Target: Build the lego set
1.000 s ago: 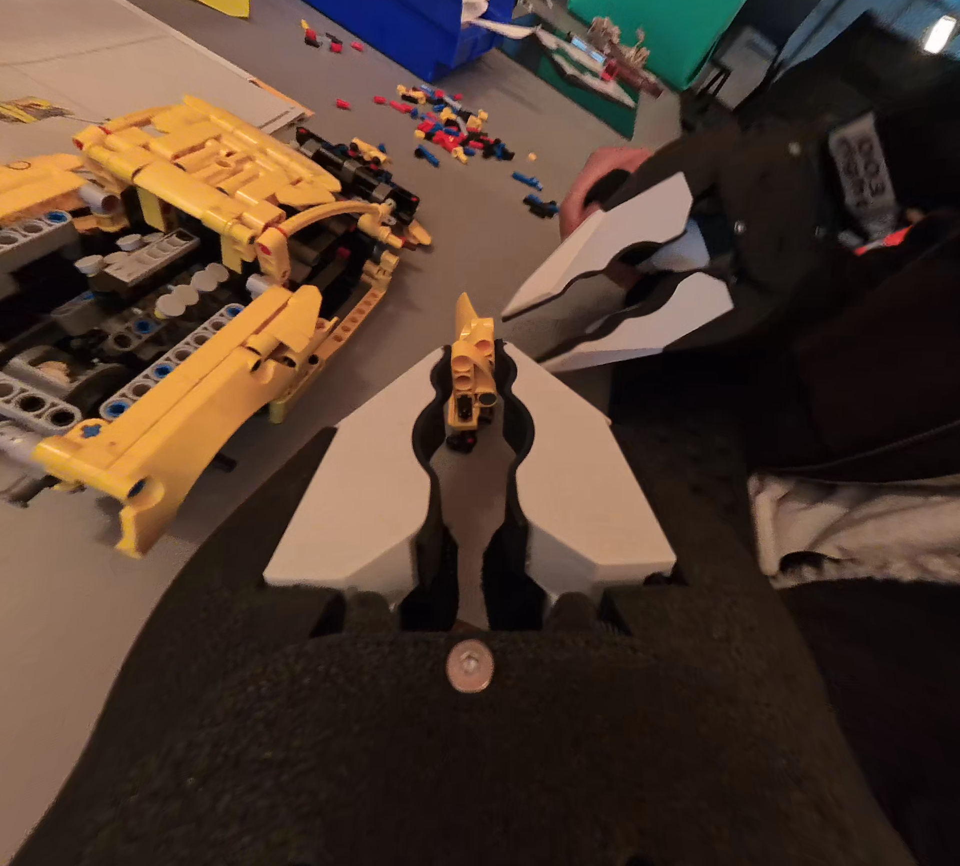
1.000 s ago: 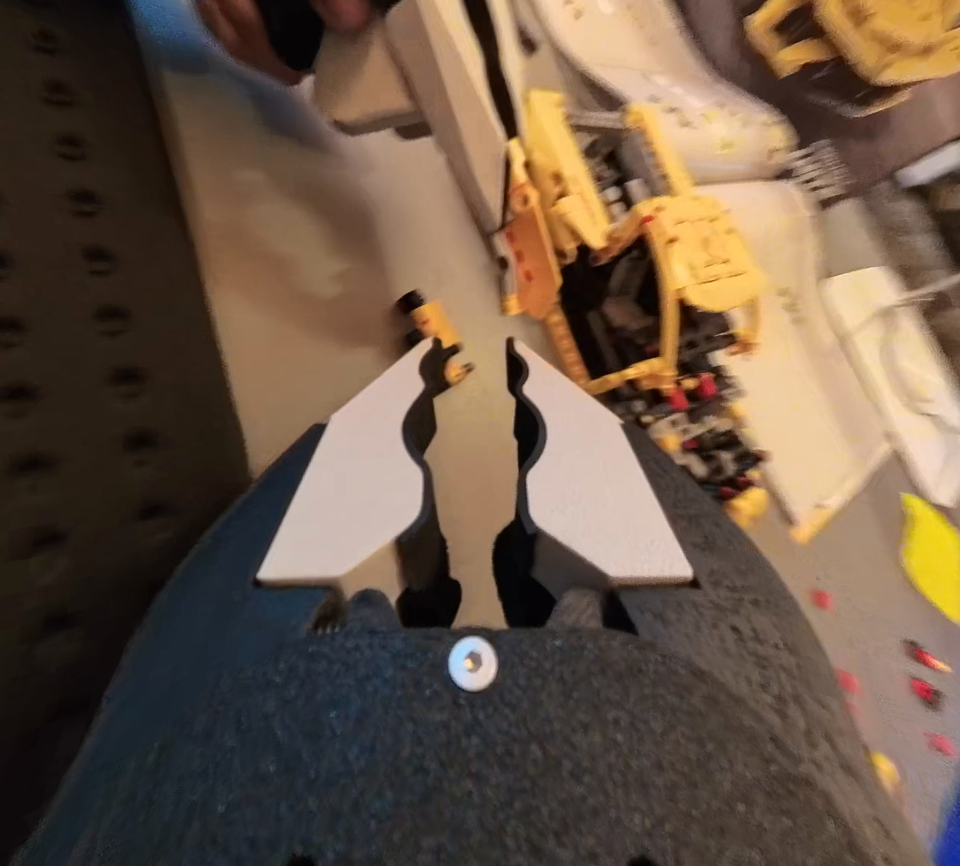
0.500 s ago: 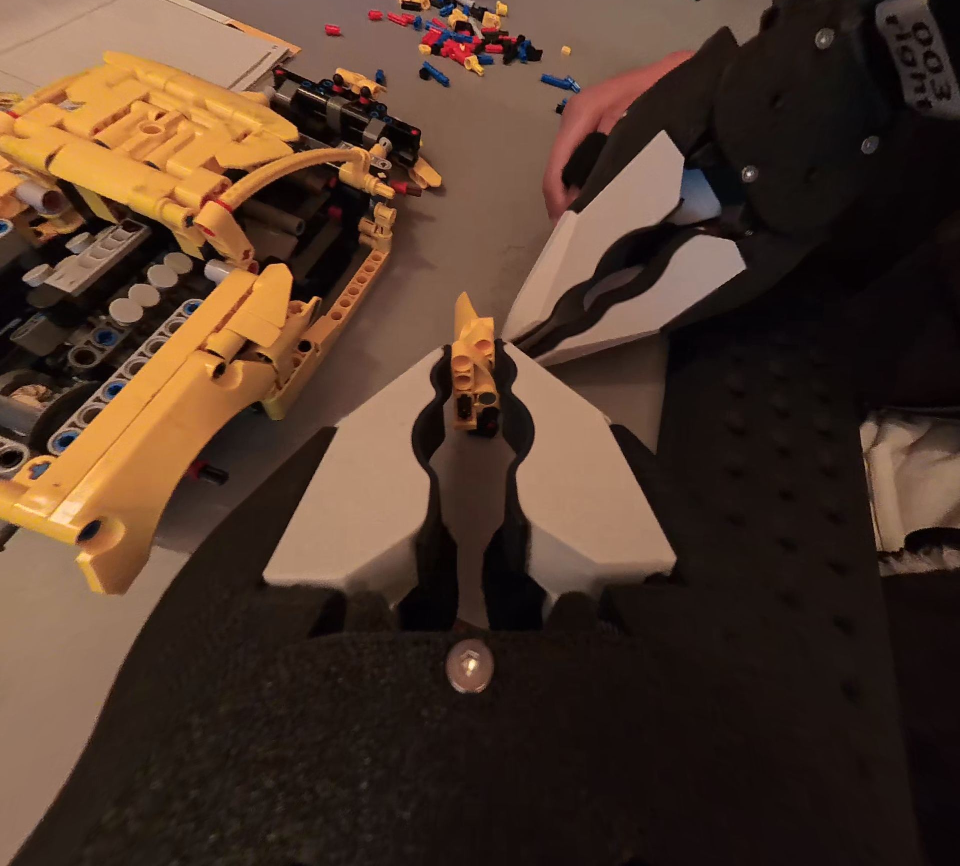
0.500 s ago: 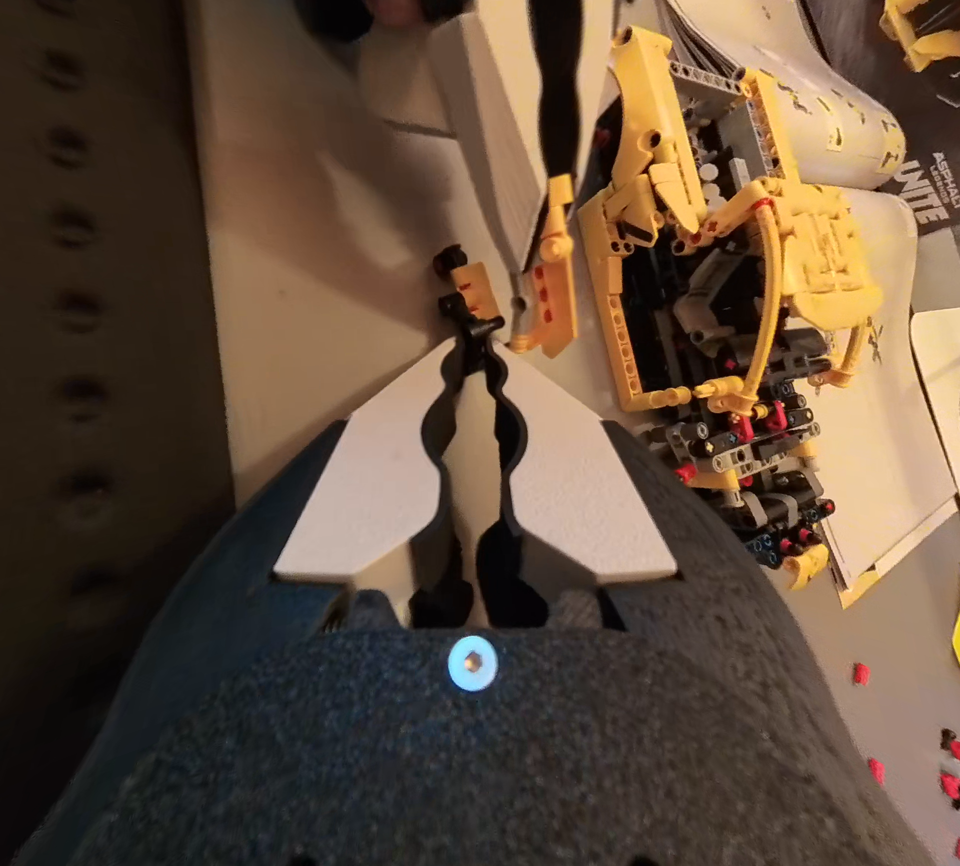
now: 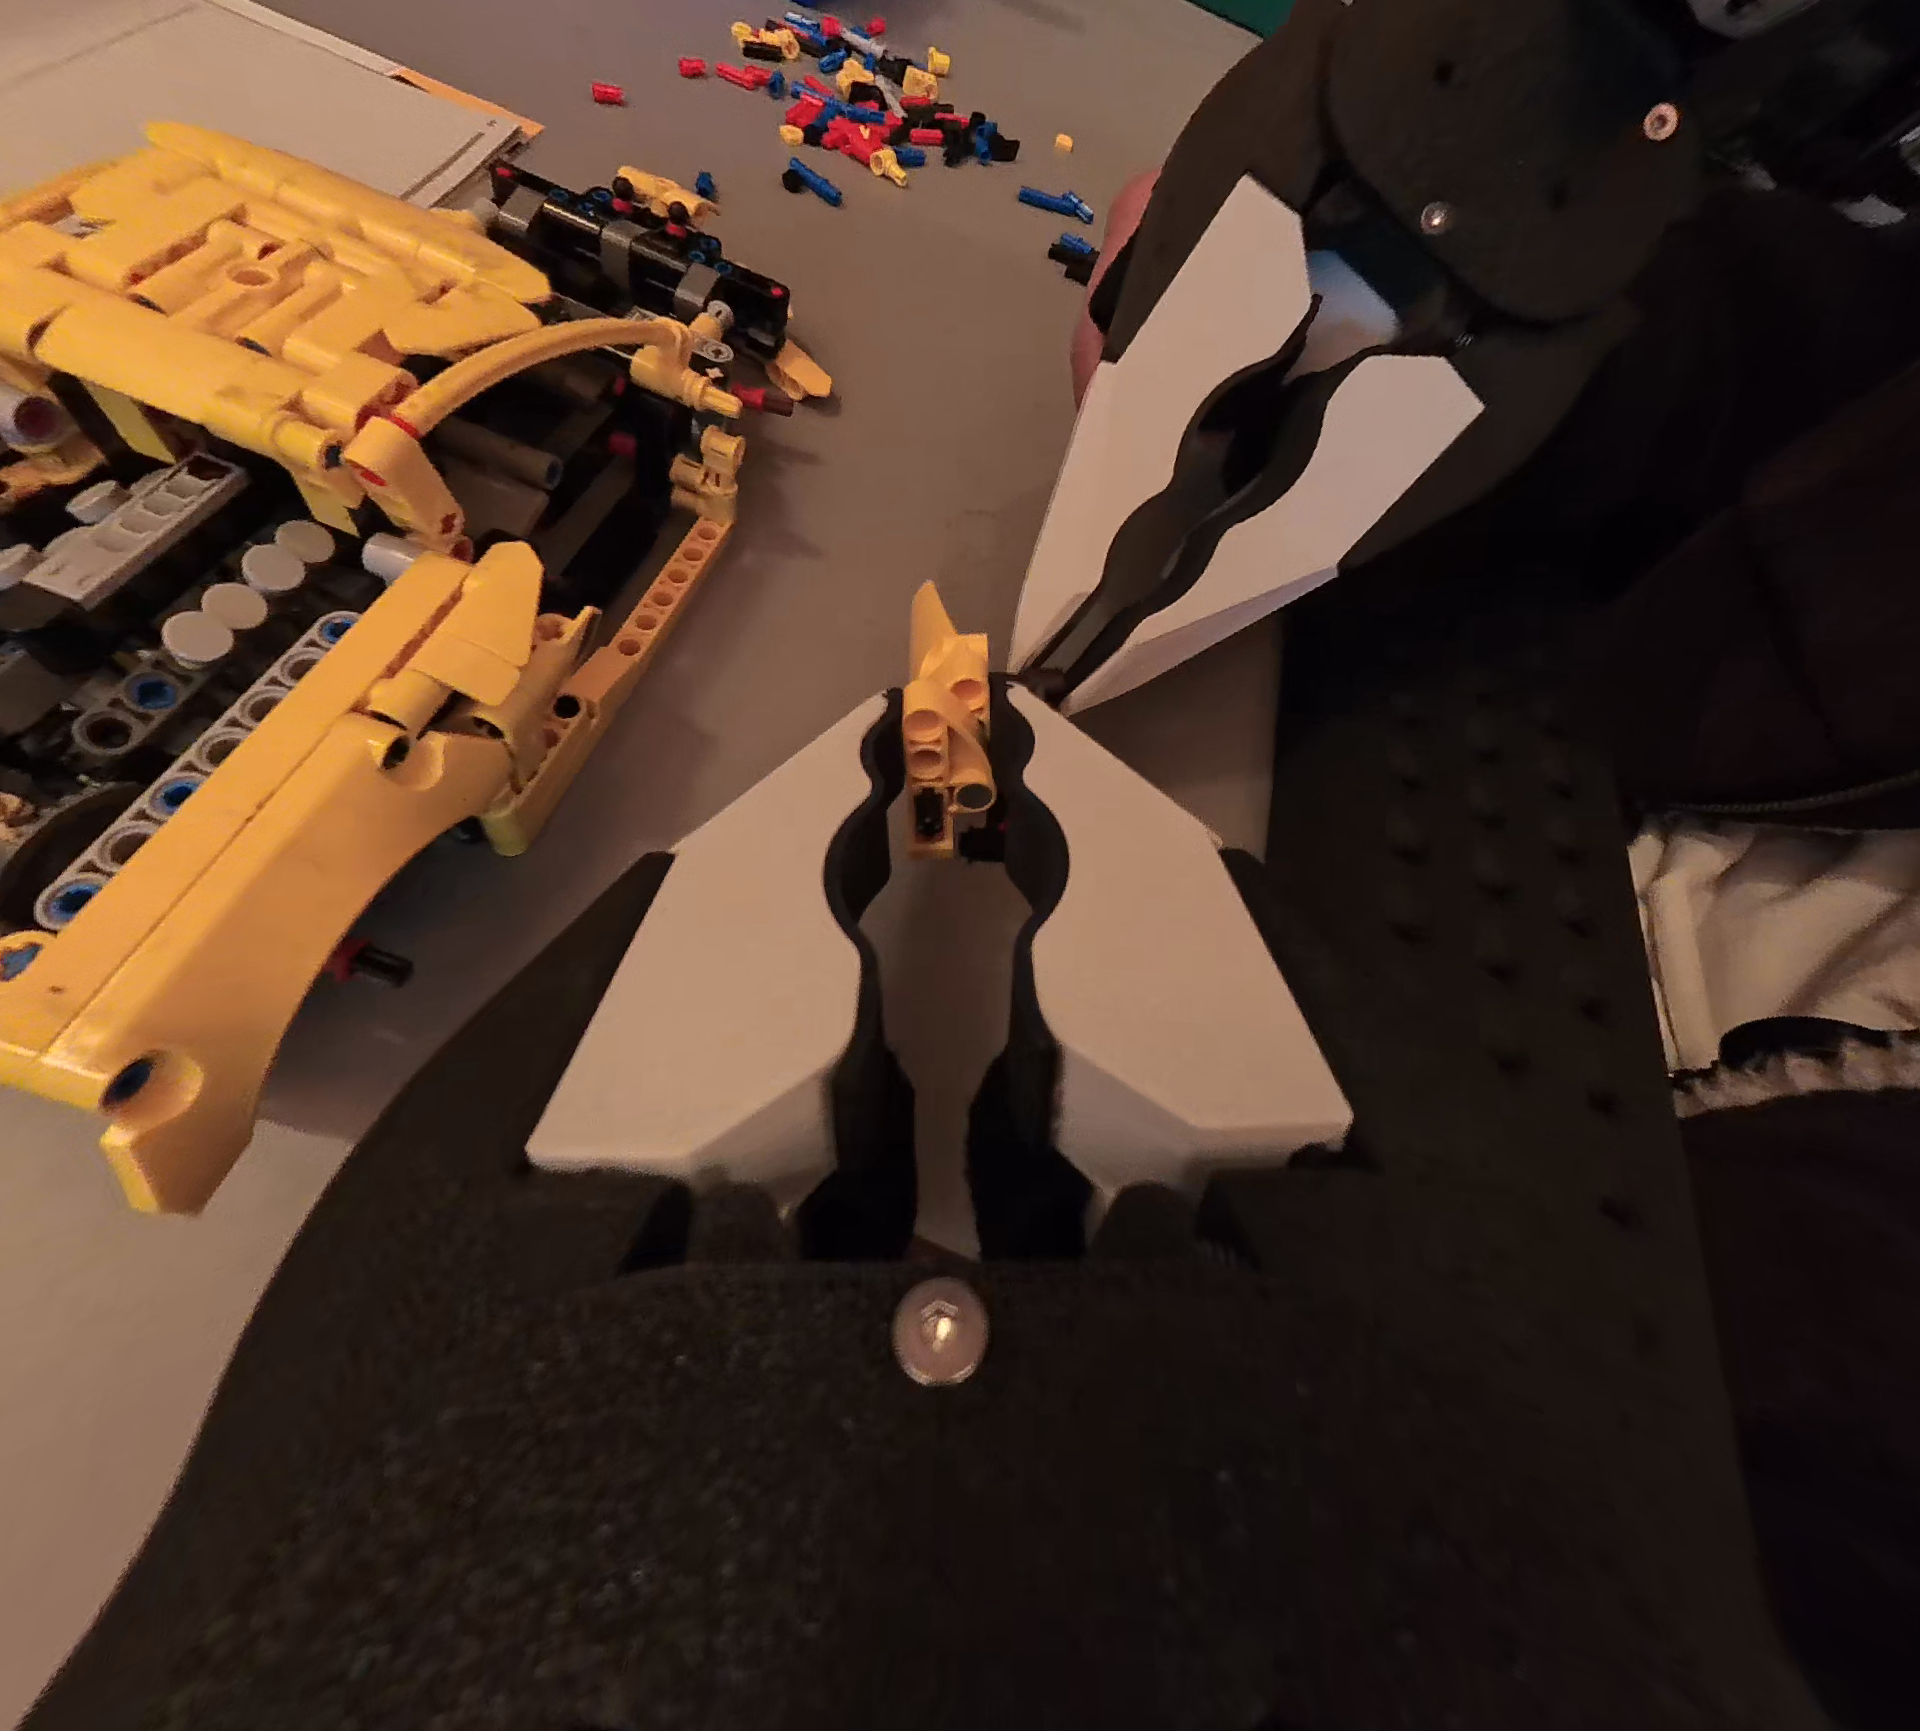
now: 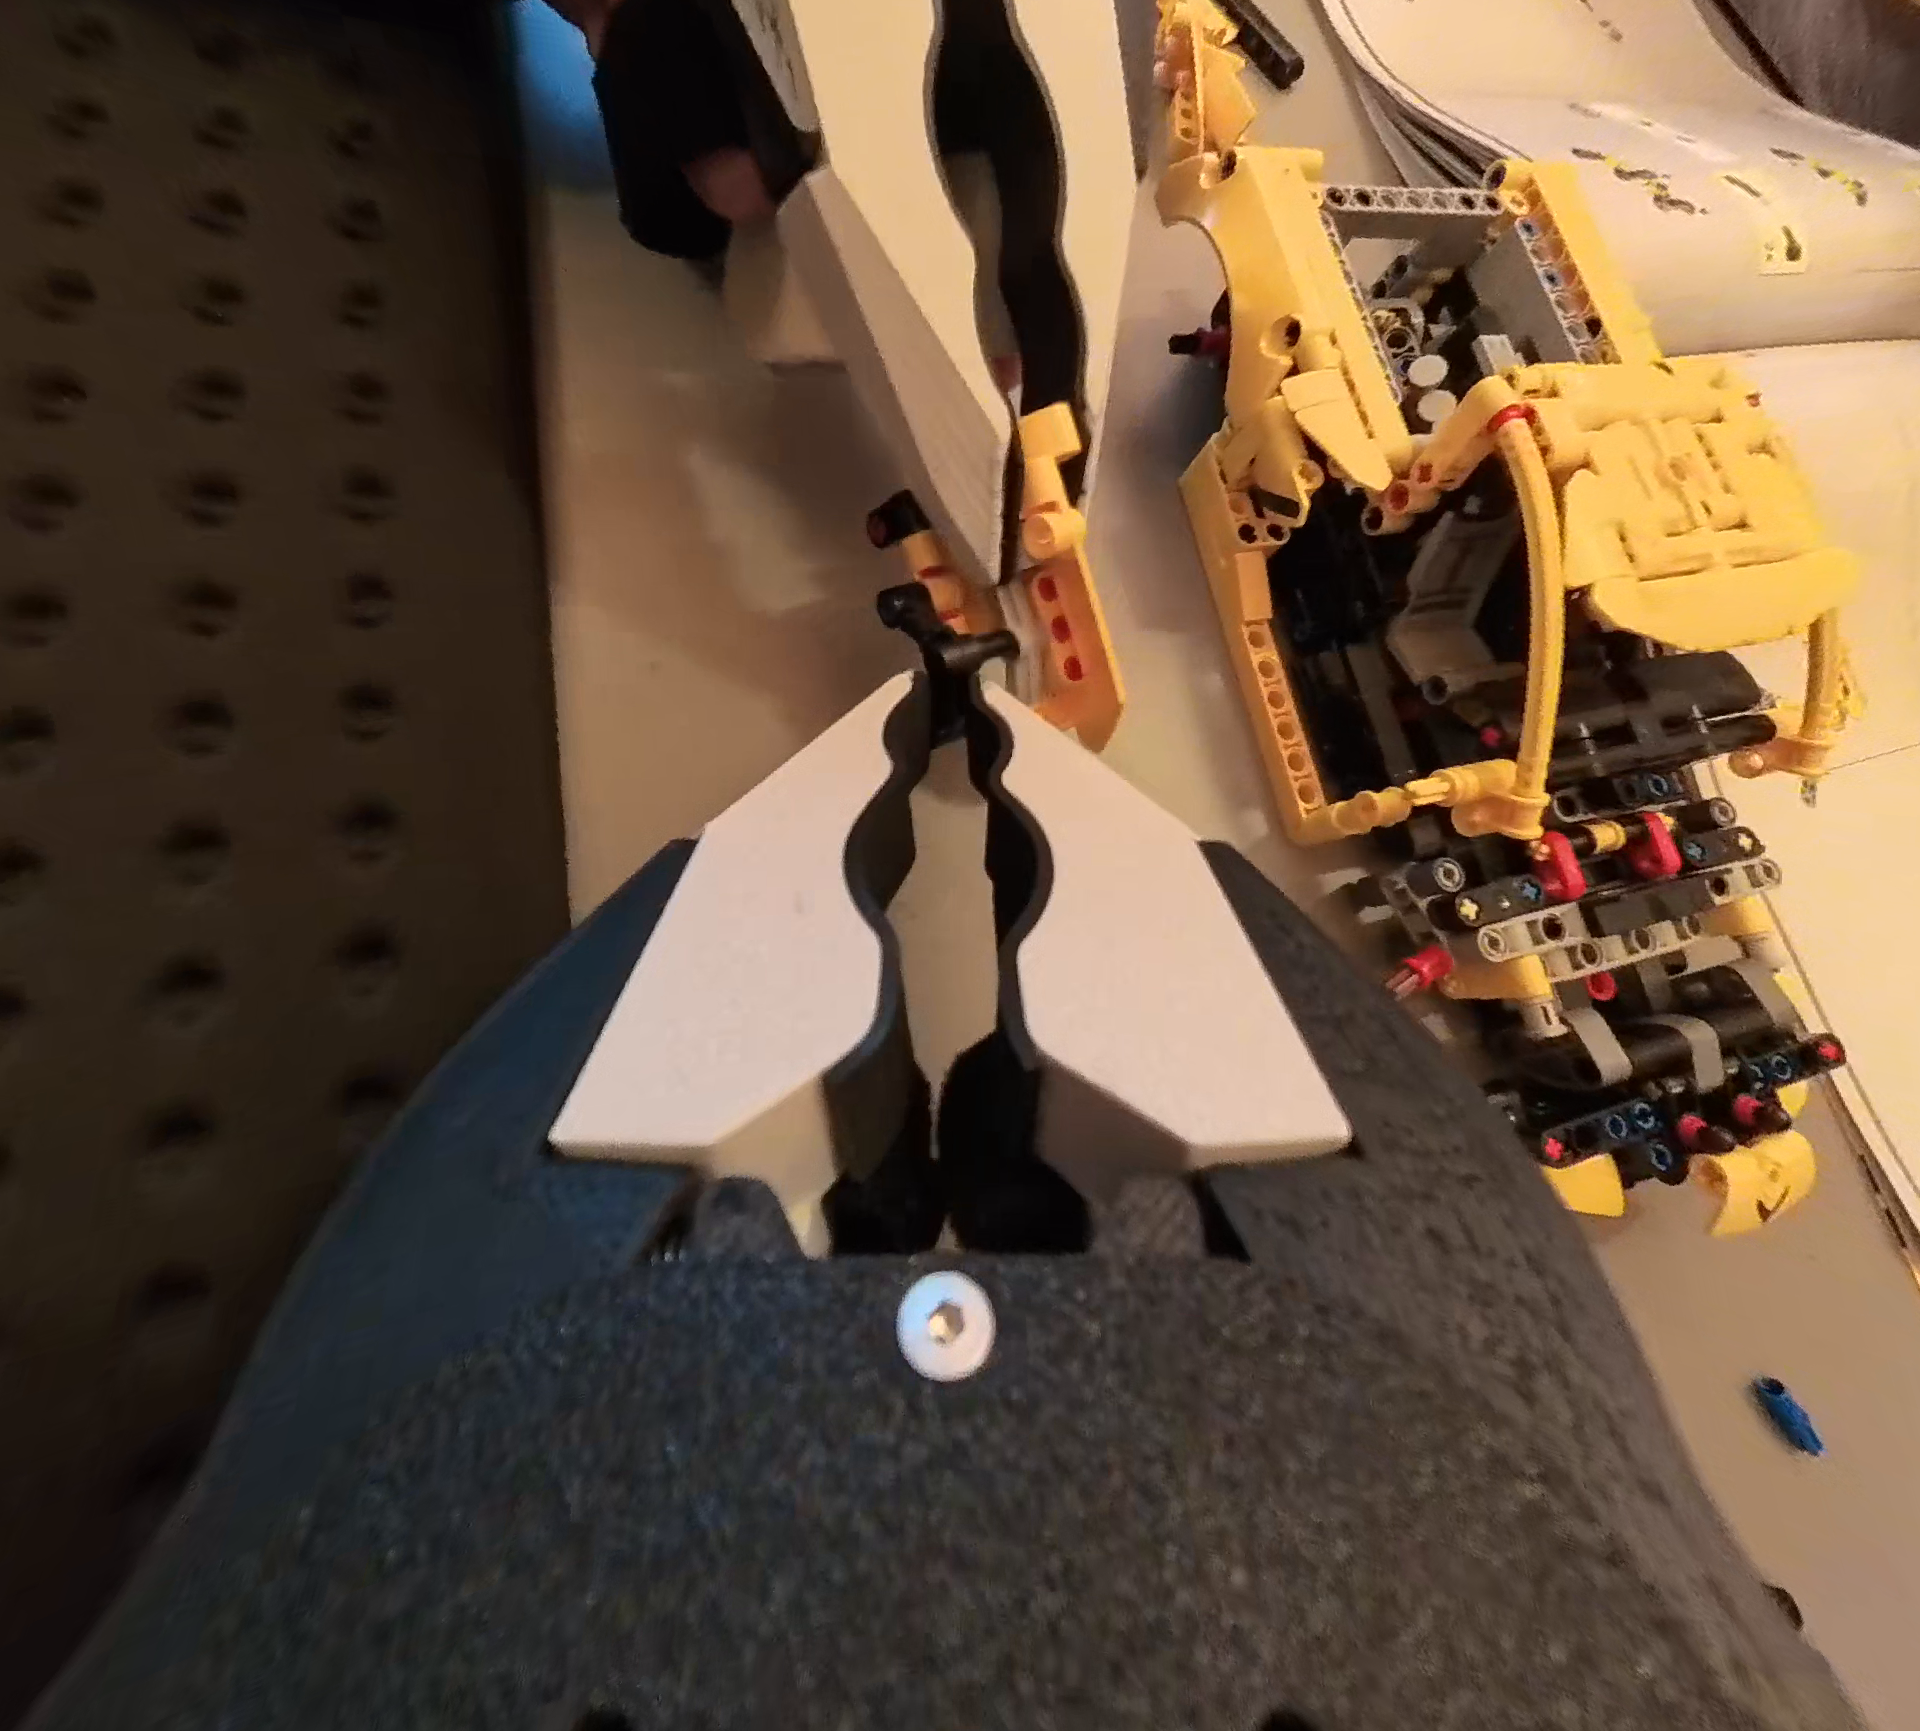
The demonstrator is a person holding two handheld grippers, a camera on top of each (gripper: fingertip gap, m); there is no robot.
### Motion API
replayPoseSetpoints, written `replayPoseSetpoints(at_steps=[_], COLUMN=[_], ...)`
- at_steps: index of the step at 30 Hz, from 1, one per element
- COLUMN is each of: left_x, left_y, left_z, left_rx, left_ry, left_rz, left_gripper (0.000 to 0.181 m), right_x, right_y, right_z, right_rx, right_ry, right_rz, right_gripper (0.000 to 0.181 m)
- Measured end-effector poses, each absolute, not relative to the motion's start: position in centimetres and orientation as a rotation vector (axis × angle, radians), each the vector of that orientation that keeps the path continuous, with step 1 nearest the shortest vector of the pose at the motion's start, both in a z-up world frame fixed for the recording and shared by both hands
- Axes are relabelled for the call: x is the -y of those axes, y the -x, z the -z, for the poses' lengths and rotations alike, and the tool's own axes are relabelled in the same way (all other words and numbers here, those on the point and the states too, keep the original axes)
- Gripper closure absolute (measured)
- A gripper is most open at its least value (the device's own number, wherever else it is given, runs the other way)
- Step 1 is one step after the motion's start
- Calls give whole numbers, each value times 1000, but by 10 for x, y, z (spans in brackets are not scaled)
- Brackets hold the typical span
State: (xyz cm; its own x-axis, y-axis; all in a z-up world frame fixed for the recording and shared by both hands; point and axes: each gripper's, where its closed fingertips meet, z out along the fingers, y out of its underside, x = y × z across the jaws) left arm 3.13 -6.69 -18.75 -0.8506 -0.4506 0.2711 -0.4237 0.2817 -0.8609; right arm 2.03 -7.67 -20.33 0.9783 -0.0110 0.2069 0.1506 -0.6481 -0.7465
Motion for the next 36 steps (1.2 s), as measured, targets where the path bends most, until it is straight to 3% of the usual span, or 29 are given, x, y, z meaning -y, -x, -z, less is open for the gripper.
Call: replayPoseSetpoints(at_steps=[18, 22, 36], left_x=[67, 66, 66], left_y=[-24, -16, -21], left_z=[201, 205, 205], left_rx=[-2552, -2583, -2608], left_ry=[641, 479, 683], left_rz=[1469, 1390, 1496], left_gripper=[166, 166, 167], right_x=[77, 79, 75], right_y=[-18, -11, -13], right_z=[219, 221, 224], right_rx=[236, 230, 288], right_ry=[2385, 2406, 2445], right_rz=[431, 278, 491], right_gripper=[176, 176, 177])
